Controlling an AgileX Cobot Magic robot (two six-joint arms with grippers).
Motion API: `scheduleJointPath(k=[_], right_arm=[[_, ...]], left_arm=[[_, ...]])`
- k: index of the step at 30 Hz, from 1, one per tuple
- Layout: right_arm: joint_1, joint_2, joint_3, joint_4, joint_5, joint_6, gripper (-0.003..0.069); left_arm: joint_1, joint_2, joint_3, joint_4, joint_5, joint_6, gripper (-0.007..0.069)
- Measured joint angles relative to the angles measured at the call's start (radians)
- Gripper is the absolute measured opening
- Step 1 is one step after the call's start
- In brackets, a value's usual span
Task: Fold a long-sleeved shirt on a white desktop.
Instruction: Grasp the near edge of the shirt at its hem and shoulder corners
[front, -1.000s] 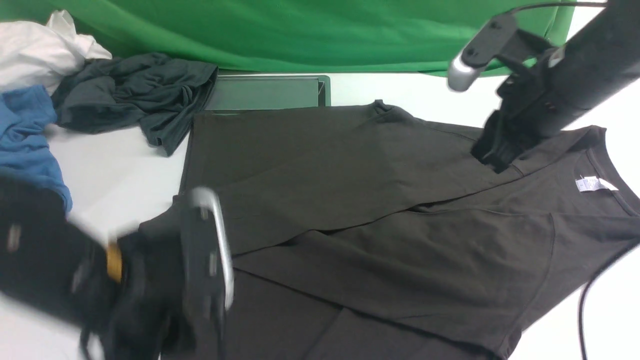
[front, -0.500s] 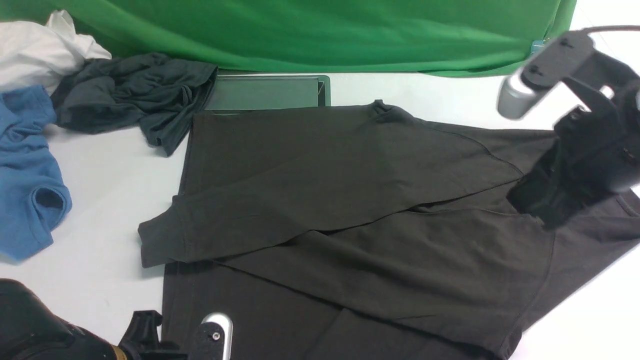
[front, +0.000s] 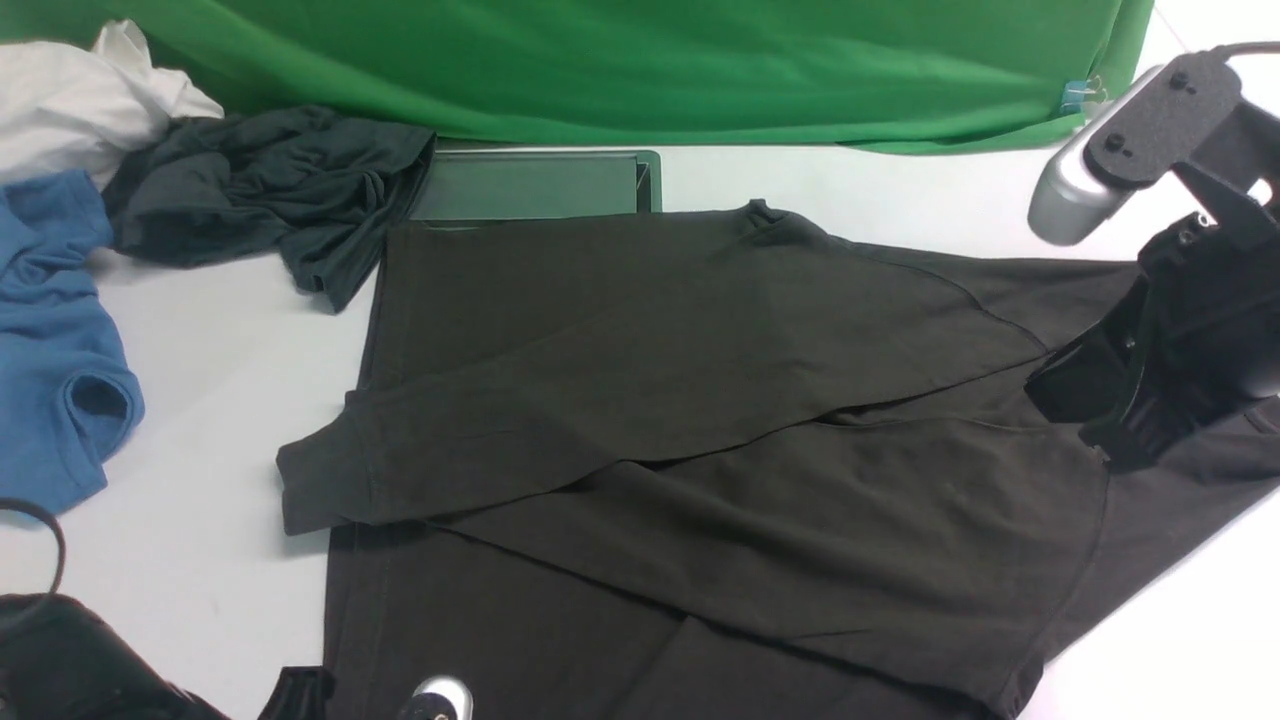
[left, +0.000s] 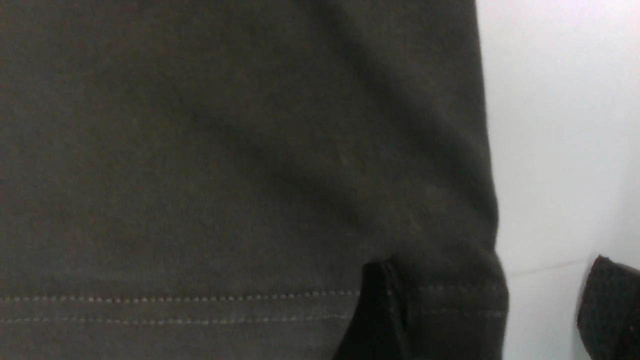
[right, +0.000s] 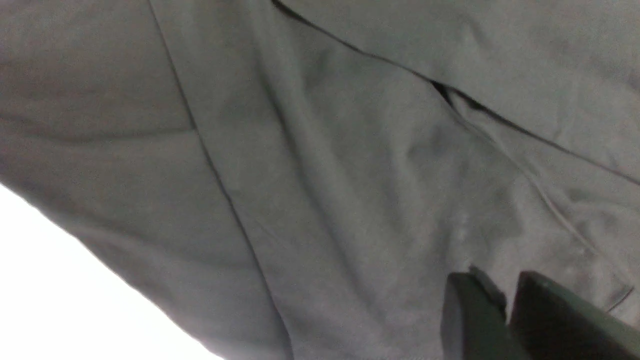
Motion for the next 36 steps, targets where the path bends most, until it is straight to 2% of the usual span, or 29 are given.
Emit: scheduleJointPath(k=[5, 12, 13, 16, 18, 22, 24, 26, 29, 32, 36], right_arm=[[0.000, 0.000, 0.000, 0.000, -0.006, 0.000, 0.0126], [0.000, 0.000, 0.000, 0.000, -0.007, 0.000, 0.0136], [0.000, 0.000, 0.000, 0.000, -0.006, 0.000, 0.0139], [0.000, 0.000, 0.000, -0.002, -0.005, 0.005, 0.0144], [0.000, 0.000, 0.002, -0.014, -0.001, 0.040, 0.0147], [0.000, 0.000, 0.035, -0.081, -0.006, 0.142, 0.0162], [0.000, 0.000, 0.089, -0.147, -0.019, 0.243, 0.0188], [-0.001, 0.000, 0.155, -0.197, -0.038, 0.362, 0.0239], [-0.020, -0.001, 0.233, -0.216, -0.064, 0.474, 0.0309], [-0.080, 0.000, 0.319, -0.224, -0.103, 0.614, 0.0430], [-0.112, 0.000, 0.337, -0.233, -0.104, 0.635, 0.0492]], left_arm=[[0.000, 0.005, 0.021, 0.030, -0.081, -0.010, 0.0456], [0.000, 0.062, 0.008, 0.094, -0.062, -0.068, 0.0248], [0.000, 0.071, 0.001, 0.104, -0.052, -0.071, 0.0188], [-0.001, 0.074, -0.017, 0.115, -0.037, -0.071, 0.0118], [-0.001, 0.069, -0.056, 0.092, 0.043, -0.073, 0.0055], [-0.001, 0.010, -0.147, 0.019, 0.159, -0.123, 0.0036], [-0.001, -0.029, -0.200, 0.001, 0.213, -0.187, 0.0036], [-0.001, -0.063, -0.235, -0.003, 0.246, -0.239, 0.0036], [-0.001, -0.098, -0.257, -0.005, 0.272, -0.266, 0.0036], [-0.001, -0.132, -0.264, -0.005, 0.295, -0.274, 0.0036], [-0.001, -0.140, -0.265, -0.006, 0.304, -0.275, 0.0036]])
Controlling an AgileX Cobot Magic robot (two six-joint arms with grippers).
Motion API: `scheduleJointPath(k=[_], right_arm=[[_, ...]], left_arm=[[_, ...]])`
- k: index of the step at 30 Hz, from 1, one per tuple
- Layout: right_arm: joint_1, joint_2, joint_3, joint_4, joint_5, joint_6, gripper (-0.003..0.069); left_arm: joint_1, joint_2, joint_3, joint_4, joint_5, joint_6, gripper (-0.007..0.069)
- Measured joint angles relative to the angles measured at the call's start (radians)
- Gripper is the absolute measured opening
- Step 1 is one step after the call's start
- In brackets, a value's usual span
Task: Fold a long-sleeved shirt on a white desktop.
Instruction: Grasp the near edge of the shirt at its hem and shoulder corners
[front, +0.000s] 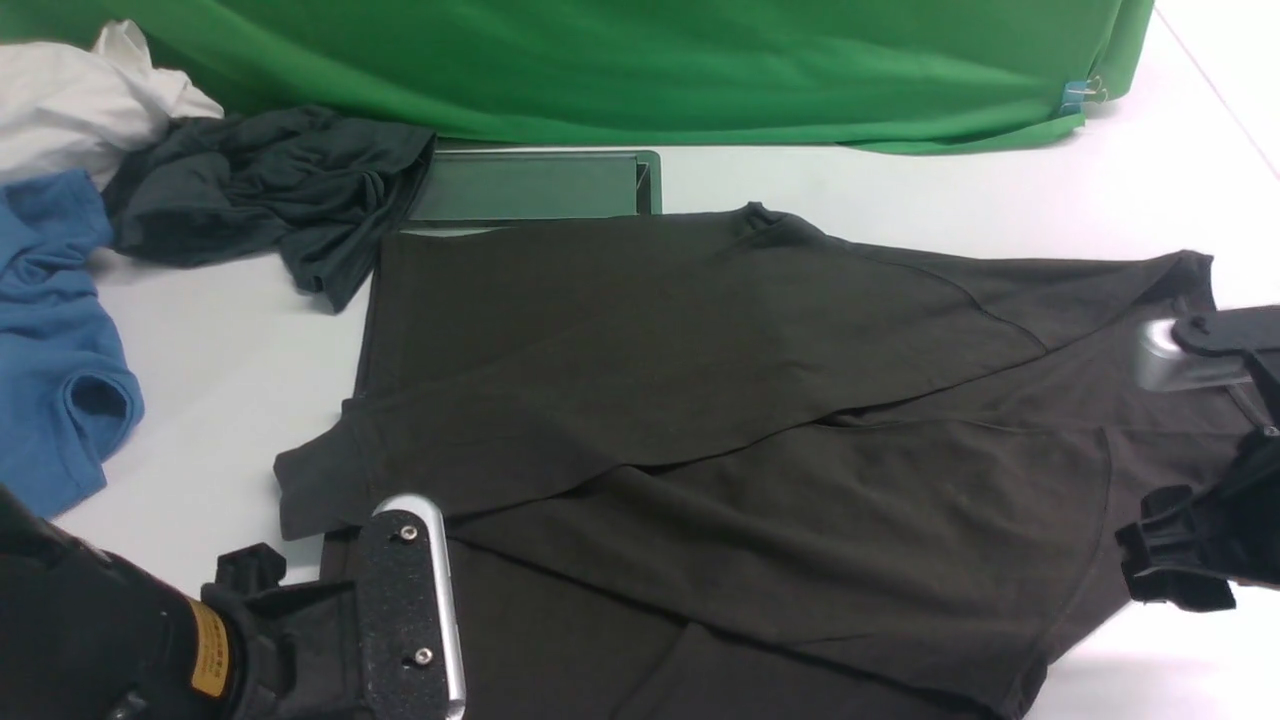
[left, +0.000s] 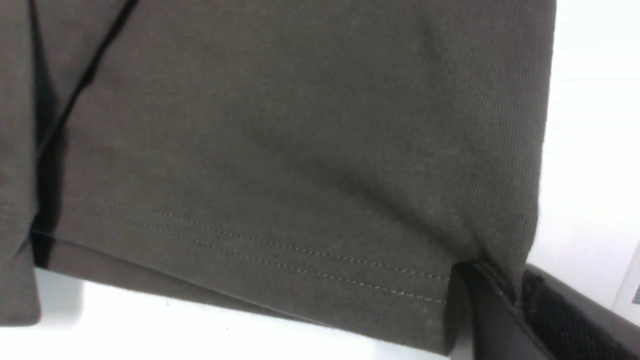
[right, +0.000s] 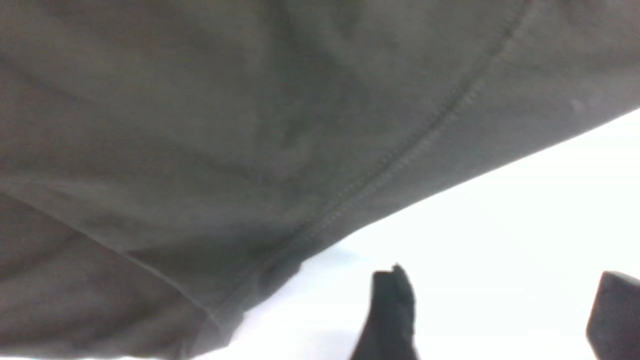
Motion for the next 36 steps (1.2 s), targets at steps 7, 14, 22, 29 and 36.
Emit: scheduleJointPath(k=[7, 14, 22, 29, 36], right_arm=[[-0.001, -0.001, 0.000, 0.034, -0.010, -0.143, 0.0488], [0.173, -0.002, 0.008, 0.160, -0.045, -0.612, 0.0478], [0.362, 0.005, 0.121, -0.266, -0.179, -0.814, 0.0478], [0.134, 0.093, 0.140, -0.458, -0.269, -0.764, 0.0475], [0.030, 0.210, 0.140, -0.466, -0.352, -0.871, 0.0475]], left_arm=[[0.001, 0.000, 0.000, -0.012, 0.010, -0.004, 0.0036], [0.001, 0.000, -0.001, -0.012, 0.108, -0.015, 0.0036], [0.001, -0.021, -0.001, -0.011, 0.127, -0.022, 0.0036], [0.001, -0.053, -0.001, -0.011, 0.126, -0.025, 0.0036], [0.001, -0.071, -0.001, -0.010, 0.126, -0.025, 0.0036]])
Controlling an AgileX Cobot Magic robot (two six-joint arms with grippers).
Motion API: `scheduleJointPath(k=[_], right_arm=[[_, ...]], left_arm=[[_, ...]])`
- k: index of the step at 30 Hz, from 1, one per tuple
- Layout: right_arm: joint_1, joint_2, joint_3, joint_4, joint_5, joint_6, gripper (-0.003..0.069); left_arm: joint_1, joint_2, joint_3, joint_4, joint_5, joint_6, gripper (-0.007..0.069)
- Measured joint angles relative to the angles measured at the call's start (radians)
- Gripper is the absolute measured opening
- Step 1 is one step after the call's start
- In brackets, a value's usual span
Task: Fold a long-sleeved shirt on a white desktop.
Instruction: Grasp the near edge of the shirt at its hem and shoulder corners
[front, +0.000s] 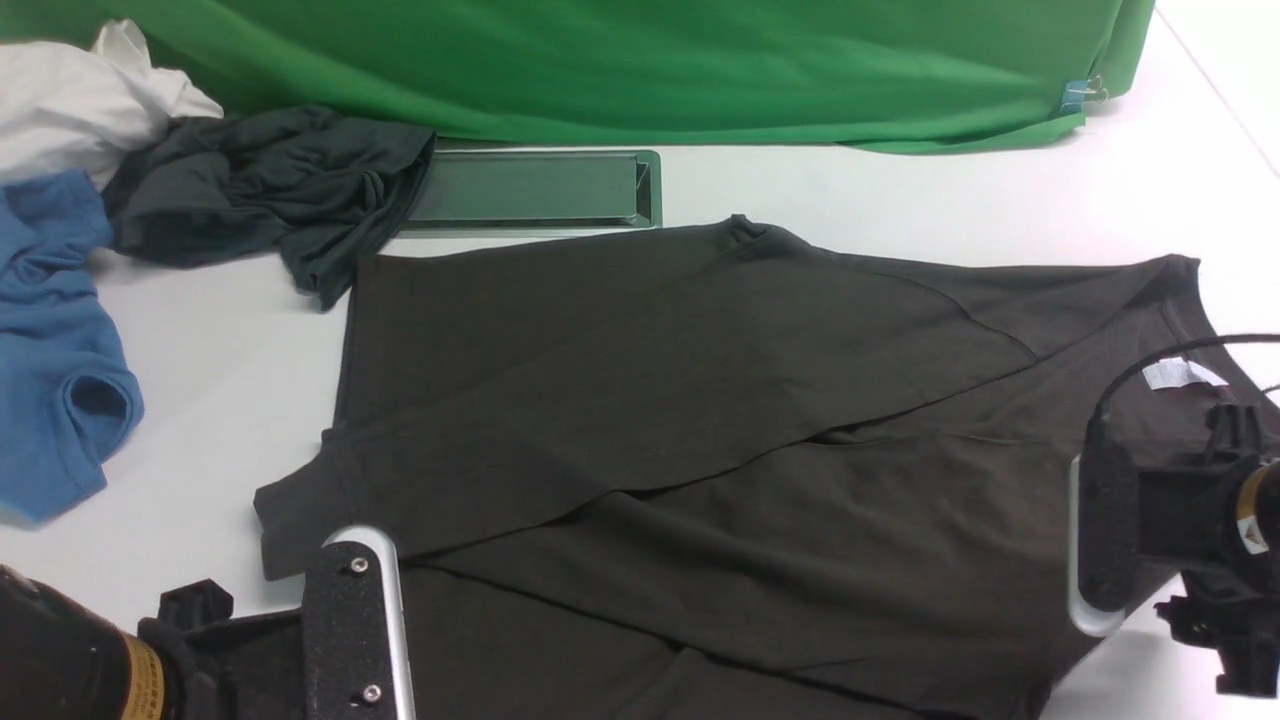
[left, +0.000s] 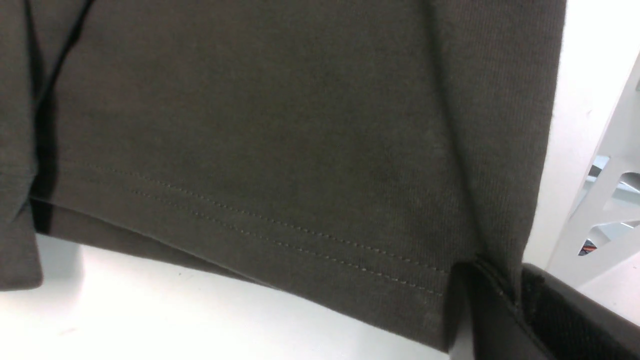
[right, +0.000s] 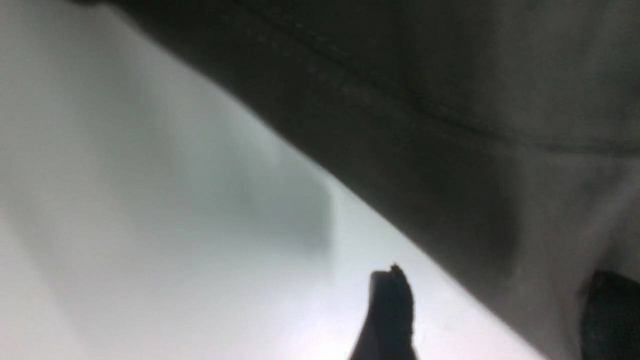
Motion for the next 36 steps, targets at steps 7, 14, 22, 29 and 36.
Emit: scheduleJointPath(k=[7, 14, 22, 29, 36], right_arm=[[0.000, 0.090, -0.004, -0.008, -0.075, -0.118, 0.0472], [0.000, 0.125, -0.019, -0.035, -0.122, -0.157, 0.0444], [0.000, 0.115, -0.012, -0.014, -0.041, -0.152, 0.0061], [0.000, -0.024, 0.012, 0.122, 0.155, -0.169, 0.0034], [0.000, -0.126, 0.013, 0.166, 0.165, -0.155, 0.0032]], left_arm=[[0.000, 0.000, 0.000, 0.001, 0.000, -0.005, 0.0036], [0.000, 0.000, 0.000, 0.003, 0.001, -0.027, 0.0036], [0.000, -0.019, 0.000, 0.007, 0.003, -0.032, 0.0036], [0.000, -0.078, -0.017, 0.007, 0.014, -0.071, 0.0036], [0.000, -0.089, -0.085, 0.114, -0.013, -0.192, 0.0036]])
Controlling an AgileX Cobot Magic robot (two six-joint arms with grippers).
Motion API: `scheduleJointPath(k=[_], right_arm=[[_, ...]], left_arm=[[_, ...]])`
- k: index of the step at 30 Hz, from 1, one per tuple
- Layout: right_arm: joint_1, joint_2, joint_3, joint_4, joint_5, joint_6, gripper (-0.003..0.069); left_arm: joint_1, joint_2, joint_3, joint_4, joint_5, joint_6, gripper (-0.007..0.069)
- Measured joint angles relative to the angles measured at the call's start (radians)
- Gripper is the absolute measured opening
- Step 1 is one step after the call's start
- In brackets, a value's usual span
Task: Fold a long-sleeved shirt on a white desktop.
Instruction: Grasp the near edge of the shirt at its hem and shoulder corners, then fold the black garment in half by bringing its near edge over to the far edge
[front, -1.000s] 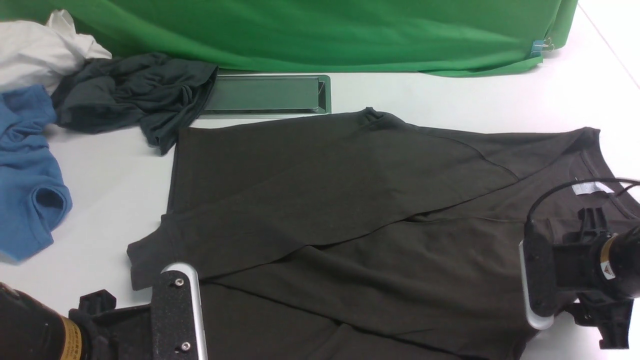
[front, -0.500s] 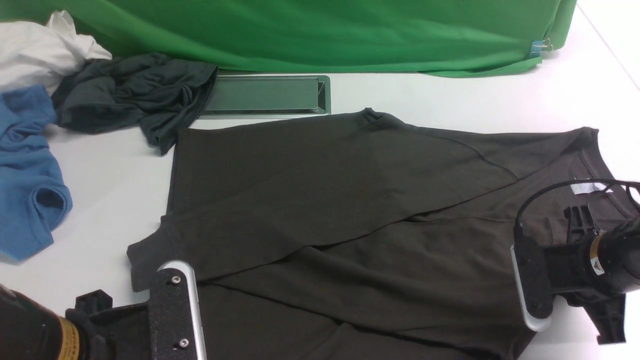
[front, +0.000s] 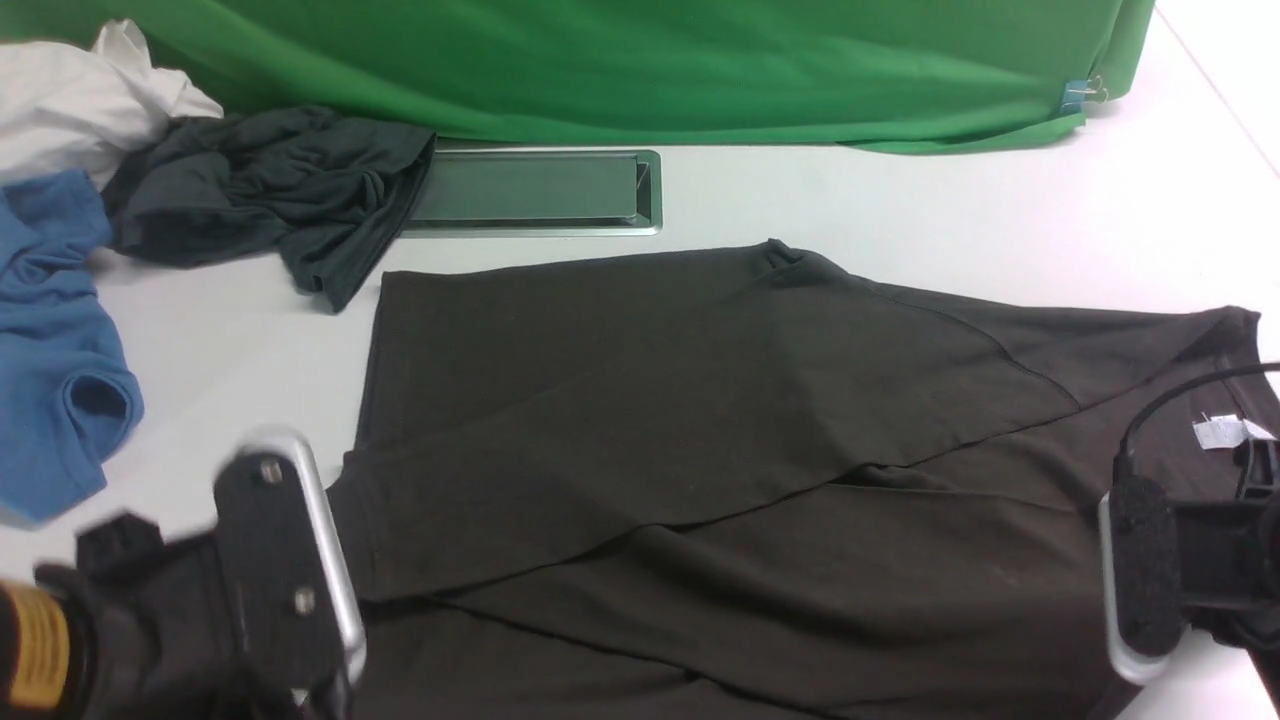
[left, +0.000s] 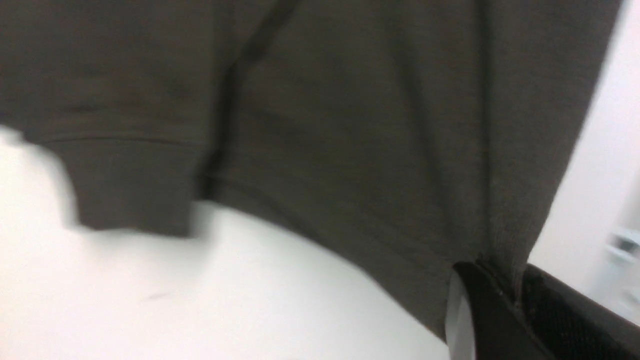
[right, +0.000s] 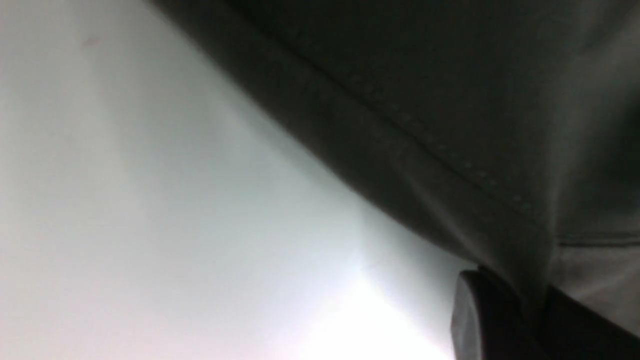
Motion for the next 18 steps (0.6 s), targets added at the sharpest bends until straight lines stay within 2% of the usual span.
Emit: scheduleJointPath(k=[2, 5, 8, 9, 10, 11, 15, 18], right_arm=[[0.000, -0.003, -0.006, 0.002, -0.021, 0.011, 0.0031], [0.000, 0.000, -0.023, 0.003, -0.058, 0.025, 0.0031], [0.000, 0.030, -0.064, 0.003, -0.090, 0.043, 0.0031], [0.000, 0.037, -0.070, 0.003, -0.090, 0.044, 0.0031], [0.000, 0.068, -0.098, 0.003, -0.097, 0.045, 0.0031], [0.000, 0.073, -0.102, 0.003, -0.098, 0.045, 0.0031], [0.000, 0.177, -0.197, 0.003, -0.105, 0.060, 0.0031], [-0.002, 0.223, -0.244, 0.003, -0.101, 0.069, 0.0031]], left_arm=[[0.002, 0.024, -0.019, 0.053, -0.018, -0.044, 0.0036], [0.028, 0.068, -0.033, 0.066, -0.043, -0.064, 0.0036], [0.109, 0.135, -0.046, 0.066, -0.080, -0.068, 0.0036], [0.109, 0.135, -0.046, 0.066, -0.082, -0.068, 0.0036], [0.176, 0.176, -0.060, 0.057, -0.098, -0.068, 0.0036], [0.176, 0.176, -0.060, 0.057, -0.099, -0.068, 0.0036], [0.301, 0.258, -0.113, -0.003, -0.161, -0.068, 0.0036], [0.338, 0.293, -0.138, -0.014, -0.182, -0.068, 0.0036]])
